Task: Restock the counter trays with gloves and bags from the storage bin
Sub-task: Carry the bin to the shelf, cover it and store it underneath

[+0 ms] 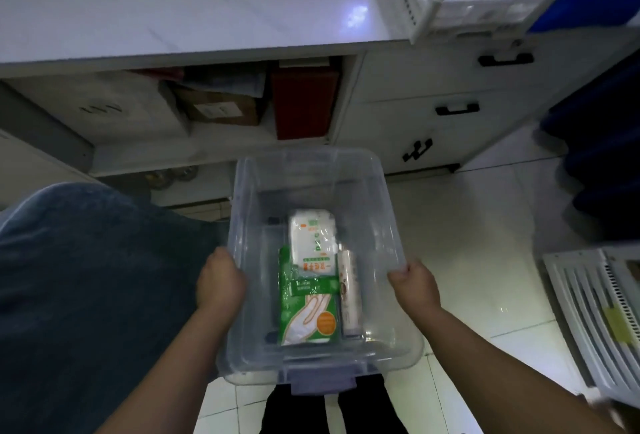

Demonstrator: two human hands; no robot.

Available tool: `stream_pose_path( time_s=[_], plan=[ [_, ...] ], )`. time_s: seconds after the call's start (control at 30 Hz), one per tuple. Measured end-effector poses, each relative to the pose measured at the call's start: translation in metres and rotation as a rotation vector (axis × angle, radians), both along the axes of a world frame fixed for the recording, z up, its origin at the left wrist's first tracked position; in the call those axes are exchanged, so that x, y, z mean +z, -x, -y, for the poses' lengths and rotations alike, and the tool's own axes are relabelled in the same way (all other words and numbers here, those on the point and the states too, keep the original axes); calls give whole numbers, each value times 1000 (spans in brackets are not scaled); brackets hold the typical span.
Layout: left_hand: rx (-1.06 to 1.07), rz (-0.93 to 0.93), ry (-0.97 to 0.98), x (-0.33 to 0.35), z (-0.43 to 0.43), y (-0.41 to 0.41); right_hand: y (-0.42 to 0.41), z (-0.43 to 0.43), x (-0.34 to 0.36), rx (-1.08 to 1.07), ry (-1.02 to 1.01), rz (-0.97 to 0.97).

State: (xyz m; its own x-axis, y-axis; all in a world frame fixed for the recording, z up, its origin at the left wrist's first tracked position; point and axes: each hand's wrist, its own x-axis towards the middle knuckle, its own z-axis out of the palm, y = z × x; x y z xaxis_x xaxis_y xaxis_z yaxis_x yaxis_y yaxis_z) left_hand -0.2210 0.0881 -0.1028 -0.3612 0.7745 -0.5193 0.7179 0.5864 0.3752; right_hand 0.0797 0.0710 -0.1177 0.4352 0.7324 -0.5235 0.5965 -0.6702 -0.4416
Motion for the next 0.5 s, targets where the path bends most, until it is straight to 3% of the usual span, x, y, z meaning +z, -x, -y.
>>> stream_pose_path(
  time_s=[0.27, 0.5],
  plan=[
    [-229, 81, 10, 16, 0, -139, -144, 47, 26, -282, -77, -24],
    [-373, -1, -7, 37, -10, -308, -306, 68, 45, -391, -145, -82]
  ],
)
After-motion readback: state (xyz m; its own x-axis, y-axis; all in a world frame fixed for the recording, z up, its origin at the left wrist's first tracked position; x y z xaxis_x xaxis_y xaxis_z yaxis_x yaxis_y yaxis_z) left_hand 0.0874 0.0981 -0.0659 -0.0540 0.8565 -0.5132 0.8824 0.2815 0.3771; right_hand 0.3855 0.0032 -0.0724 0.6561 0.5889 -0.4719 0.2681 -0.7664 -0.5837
